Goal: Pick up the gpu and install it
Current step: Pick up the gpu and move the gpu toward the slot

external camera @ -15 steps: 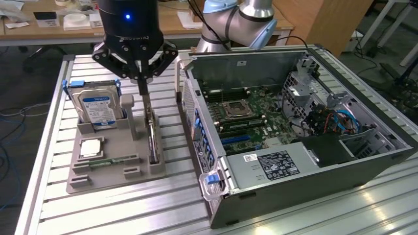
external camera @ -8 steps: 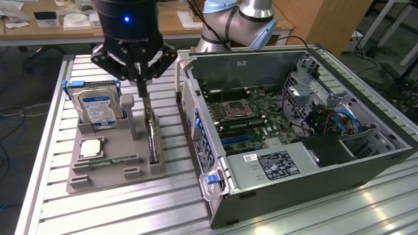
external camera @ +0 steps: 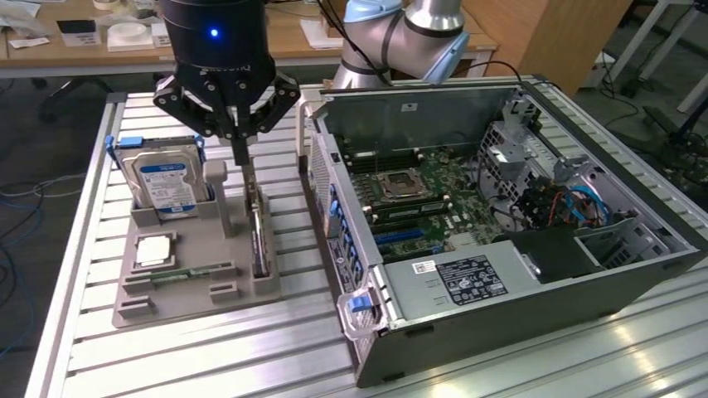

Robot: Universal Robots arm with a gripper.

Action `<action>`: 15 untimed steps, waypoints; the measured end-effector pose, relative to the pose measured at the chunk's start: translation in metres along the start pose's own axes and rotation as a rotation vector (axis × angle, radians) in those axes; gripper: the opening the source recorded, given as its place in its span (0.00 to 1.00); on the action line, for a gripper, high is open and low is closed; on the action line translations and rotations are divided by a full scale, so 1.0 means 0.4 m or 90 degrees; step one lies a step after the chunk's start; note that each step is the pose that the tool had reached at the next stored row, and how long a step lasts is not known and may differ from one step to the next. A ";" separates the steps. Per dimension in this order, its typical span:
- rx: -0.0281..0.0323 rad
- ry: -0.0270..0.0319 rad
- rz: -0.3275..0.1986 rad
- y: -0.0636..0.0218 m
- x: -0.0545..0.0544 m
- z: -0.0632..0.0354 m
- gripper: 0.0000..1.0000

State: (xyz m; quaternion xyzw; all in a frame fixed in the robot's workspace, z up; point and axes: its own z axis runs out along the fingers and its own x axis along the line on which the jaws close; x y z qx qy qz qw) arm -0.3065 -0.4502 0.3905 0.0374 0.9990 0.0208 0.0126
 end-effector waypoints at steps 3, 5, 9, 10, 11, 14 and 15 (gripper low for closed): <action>0.0000 0.0000 0.000 0.000 0.000 0.000 0.11; 0.0000 0.0000 0.000 0.000 0.000 0.000 0.11; 0.0000 0.0000 0.000 0.000 0.000 0.000 0.23; 0.0000 0.0001 0.000 0.000 0.000 0.000 0.23; 0.0000 0.0000 0.000 0.000 0.000 0.000 0.23; 0.0000 0.0000 0.000 0.000 0.000 0.000 0.94; 0.0000 0.0000 0.000 0.000 0.000 0.000 0.94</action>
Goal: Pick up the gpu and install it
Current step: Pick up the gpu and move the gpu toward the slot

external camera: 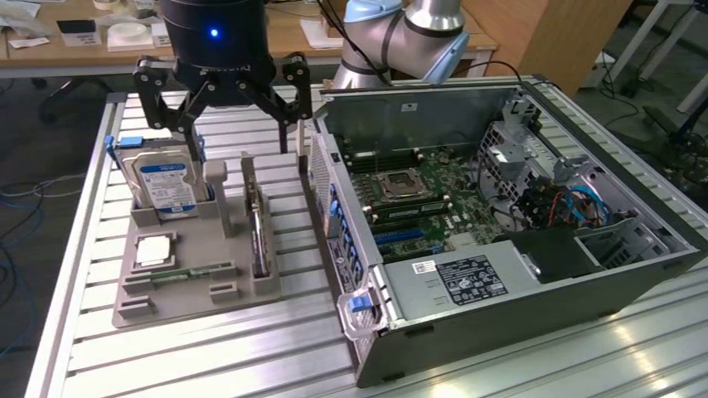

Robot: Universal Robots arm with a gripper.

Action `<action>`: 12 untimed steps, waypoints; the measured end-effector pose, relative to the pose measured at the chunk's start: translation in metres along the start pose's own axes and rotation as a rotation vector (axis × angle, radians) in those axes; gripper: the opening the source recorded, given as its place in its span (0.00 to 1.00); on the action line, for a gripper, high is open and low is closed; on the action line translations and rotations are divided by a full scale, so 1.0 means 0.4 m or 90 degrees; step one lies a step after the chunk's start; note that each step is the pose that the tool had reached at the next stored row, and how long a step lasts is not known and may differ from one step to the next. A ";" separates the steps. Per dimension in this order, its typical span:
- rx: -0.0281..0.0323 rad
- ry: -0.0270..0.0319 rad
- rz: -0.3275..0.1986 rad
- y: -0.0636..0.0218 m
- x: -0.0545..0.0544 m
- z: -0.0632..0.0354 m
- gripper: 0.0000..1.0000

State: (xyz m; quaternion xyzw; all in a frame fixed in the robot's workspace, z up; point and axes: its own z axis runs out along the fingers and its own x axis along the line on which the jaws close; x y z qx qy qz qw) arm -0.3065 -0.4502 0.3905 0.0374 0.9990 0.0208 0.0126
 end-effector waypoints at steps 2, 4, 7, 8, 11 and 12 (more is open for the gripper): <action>0.0000 0.0000 0.000 0.000 0.000 0.000 0.94; 0.0000 0.0000 0.000 0.000 0.000 0.000 0.94; 0.0000 0.0000 0.000 0.000 0.000 0.000 0.94; 0.0001 0.0001 0.000 0.000 0.000 0.000 0.94; -0.0001 -0.0001 0.000 0.000 0.000 0.004 0.94; 0.0000 0.0000 0.000 0.000 0.000 0.006 0.94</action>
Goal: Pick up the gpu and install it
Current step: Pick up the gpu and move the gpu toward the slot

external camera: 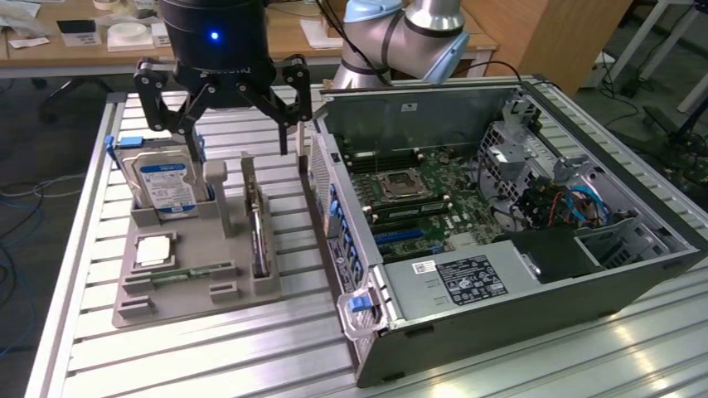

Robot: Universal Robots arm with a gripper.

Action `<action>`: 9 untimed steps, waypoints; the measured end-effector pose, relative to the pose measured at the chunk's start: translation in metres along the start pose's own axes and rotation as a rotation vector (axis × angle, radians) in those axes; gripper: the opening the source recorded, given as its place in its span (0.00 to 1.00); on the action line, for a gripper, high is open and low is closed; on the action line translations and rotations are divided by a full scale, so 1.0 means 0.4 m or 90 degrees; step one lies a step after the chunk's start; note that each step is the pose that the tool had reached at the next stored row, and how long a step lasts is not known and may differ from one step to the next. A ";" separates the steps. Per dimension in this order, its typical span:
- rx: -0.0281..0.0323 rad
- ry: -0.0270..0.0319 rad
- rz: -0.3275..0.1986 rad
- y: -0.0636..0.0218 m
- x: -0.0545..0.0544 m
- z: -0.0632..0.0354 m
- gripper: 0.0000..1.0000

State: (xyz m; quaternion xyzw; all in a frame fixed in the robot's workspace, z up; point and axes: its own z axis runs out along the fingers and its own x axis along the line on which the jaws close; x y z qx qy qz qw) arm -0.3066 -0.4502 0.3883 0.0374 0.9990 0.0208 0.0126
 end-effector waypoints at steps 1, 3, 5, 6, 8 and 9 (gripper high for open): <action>0.0000 0.0000 0.000 0.000 0.000 0.002 0.94; 0.0001 0.0001 0.000 0.000 0.000 0.002 0.94; 0.0000 0.0001 0.000 0.000 0.000 0.002 0.94; 0.0001 0.0001 0.000 0.000 0.000 0.002 0.94; 0.0001 0.0001 0.000 0.000 0.000 0.002 0.94; 0.0001 0.0001 0.000 0.000 0.000 0.002 0.94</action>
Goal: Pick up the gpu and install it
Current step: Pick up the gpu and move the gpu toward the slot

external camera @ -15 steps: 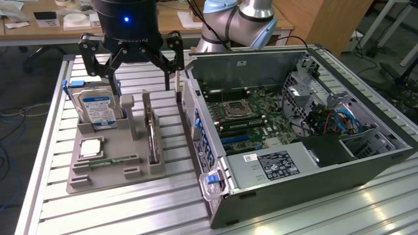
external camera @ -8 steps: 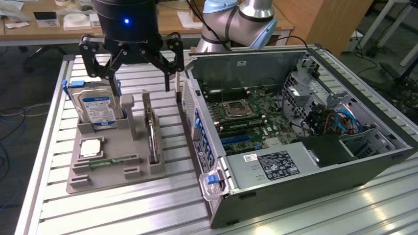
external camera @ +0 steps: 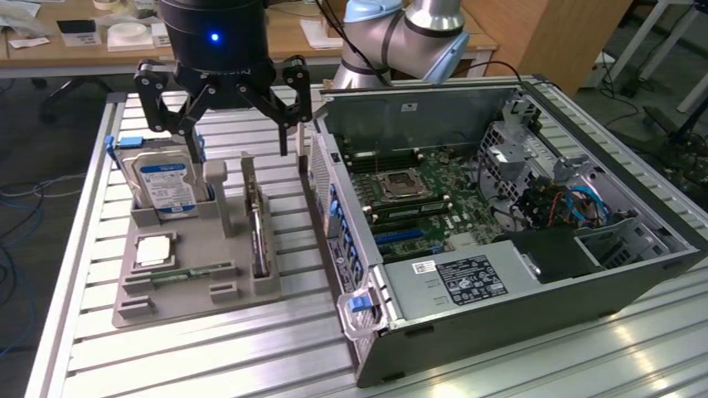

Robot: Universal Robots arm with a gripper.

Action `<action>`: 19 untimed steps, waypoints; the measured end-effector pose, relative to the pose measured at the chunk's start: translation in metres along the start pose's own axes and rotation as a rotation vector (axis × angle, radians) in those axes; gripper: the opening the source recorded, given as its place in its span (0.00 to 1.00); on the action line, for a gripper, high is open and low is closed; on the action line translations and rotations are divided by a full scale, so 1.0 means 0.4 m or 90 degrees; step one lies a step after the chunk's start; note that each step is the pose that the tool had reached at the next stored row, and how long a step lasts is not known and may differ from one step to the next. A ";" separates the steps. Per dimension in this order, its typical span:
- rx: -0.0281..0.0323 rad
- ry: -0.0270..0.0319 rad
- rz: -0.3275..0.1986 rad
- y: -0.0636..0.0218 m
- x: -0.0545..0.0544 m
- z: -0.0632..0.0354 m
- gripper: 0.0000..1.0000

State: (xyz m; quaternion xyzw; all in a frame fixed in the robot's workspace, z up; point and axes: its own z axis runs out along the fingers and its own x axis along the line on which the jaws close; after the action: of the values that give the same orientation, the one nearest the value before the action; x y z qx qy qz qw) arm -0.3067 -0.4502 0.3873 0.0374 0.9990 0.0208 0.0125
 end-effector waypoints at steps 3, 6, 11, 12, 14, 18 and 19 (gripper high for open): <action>0.0000 0.0000 0.000 0.000 0.000 0.000 0.94; 0.0000 0.0000 0.000 0.000 0.000 0.000 0.94; 0.0000 0.0001 0.000 0.000 0.000 0.006 0.94; 0.0000 0.0001 0.000 0.000 0.000 0.006 0.94; 0.0000 0.0000 0.000 0.000 0.000 0.006 0.94; -0.0001 0.0000 0.000 0.000 0.000 0.006 0.94; 0.0000 0.0000 0.000 0.000 0.000 0.006 0.94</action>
State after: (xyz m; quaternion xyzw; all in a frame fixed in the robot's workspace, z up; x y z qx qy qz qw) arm -0.3067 -0.4502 0.3850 0.0374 0.9990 0.0208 0.0125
